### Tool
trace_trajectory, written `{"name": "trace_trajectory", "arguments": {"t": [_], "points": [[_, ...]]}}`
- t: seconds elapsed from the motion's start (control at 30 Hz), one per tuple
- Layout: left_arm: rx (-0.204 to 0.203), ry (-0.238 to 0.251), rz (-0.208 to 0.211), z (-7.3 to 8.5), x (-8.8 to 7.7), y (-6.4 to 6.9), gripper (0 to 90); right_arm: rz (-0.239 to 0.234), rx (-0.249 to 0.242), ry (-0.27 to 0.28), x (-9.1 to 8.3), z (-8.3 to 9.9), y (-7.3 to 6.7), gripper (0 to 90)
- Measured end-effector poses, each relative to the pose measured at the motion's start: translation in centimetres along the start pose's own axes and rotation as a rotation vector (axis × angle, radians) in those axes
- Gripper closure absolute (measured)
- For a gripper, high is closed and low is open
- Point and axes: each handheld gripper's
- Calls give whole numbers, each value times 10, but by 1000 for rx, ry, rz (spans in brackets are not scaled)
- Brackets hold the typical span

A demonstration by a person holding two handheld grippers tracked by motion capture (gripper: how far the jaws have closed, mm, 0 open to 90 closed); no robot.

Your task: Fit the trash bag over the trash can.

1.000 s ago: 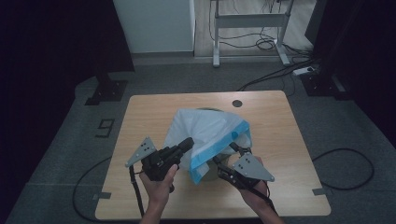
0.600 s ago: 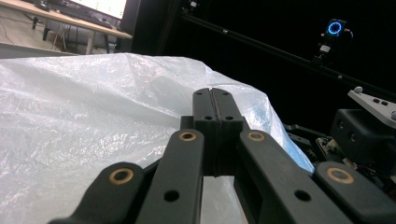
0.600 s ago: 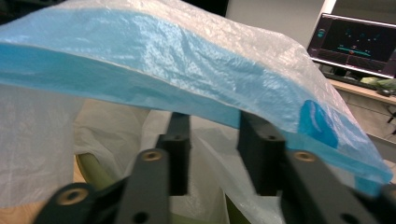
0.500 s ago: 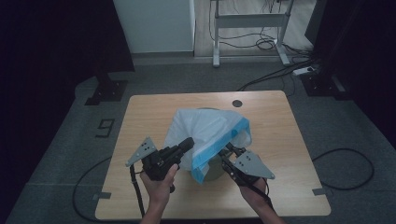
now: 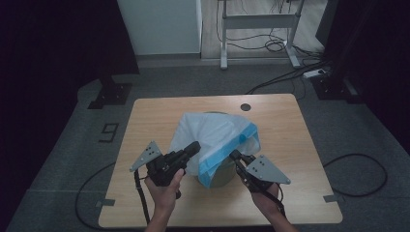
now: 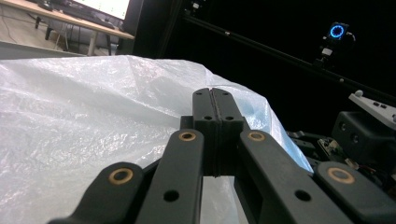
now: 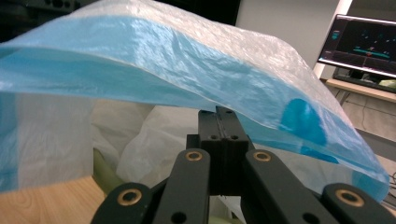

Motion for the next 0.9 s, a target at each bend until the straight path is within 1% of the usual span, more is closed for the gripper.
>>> {"name": "trace_trajectory", "arguments": {"t": [0.17, 0.27, 0.43, 0.47, 0.53, 0.57, 0.6, 0.63, 0.7, 0.77, 0.8, 0.83, 0.87, 0.9], "points": [[-10, 22, -9, -3, -4, -4, 896, -4, -2, -13, -3, 6, 3, 892], [-11, 47, -29, -8, -10, -8, 897, 2, 2, -20, -5, 10, 7, 892], [-21, 84, -59, -19, -19, -20, 899, 7, 17, -28, -11, 16, 19, 892], [-21, 84, -59, -19, -19, -20, 899, 6, 20, -30, -12, 17, 21, 892], [-29, 94, -71, -21, -23, -26, 899, 5, 25, -32, -13, 18, 24, 892], [-44, 105, -76, -19, -27, -31, 899, -1, 32, -34, -17, 21, 28, 892], [-44, 105, -76, -19, -27, -31, 899, -1, 32, -34, -17, 21, 28, 892], [-59, 108, -77, -15, -32, -36, 899, -7, 29, -34, -21, 25, 30, 892], [-69, 101, -70, -7, -36, -39, 899, -13, 38, -37, -26, 29, 33, 892], [-71, 89, -74, 2, -40, -40, 899, -24, 40, -38, -31, 32, 33, 892], [-71, 89, -74, 2, -40, -40, 900, -24, 40, -38, -31, 32, 33, 892], [-74, 84, -74, 7, -44, -40, 899, -40, 34, -39, -38, 36, 32, 892], [-73, 71, -82, 15, -50, -40, 899, -51, 30, -37, -42, 37, 31, 892], [-71, 62, -90, 19, -52, -40, 900, -60, 26, -38, -45, 39, 30, 892]]}}
Point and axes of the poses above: each handheld gripper's, and its own axes: x roughly forward along the jaws, z roughly out of its underside, y roughly to its right, and after that the axes turned 6 degrees about z, right-handed
